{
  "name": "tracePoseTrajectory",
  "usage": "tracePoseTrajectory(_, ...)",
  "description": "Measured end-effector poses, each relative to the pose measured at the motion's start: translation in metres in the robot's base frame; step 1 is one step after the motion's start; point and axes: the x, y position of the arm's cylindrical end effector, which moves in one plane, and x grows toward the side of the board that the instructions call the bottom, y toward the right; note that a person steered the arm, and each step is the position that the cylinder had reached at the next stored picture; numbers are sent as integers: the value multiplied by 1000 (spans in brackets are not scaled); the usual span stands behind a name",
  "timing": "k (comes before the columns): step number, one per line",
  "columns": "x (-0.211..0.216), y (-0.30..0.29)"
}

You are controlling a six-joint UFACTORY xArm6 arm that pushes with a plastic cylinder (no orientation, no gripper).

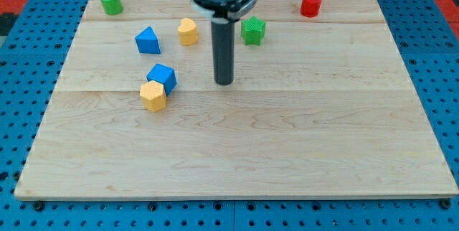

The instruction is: Slide the blue triangle towards the right center

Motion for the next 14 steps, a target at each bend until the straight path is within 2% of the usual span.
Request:
tracePoseTrajectory(2, -32, -157)
tracePoseTrajectory(3, -26, -144)
tracePoseTrajectory(4, 21, -133)
tracePoseTrajectory(6, 24, -157)
tracePoseTrajectory(9, 29, -142)
tracePoseTrajectory(10, -18, -98)
tracePoseTrajectory(12, -92, -174)
tracePoseTrajectory(13, -108, -142)
tracePoseTrajectory(14, -113, -133)
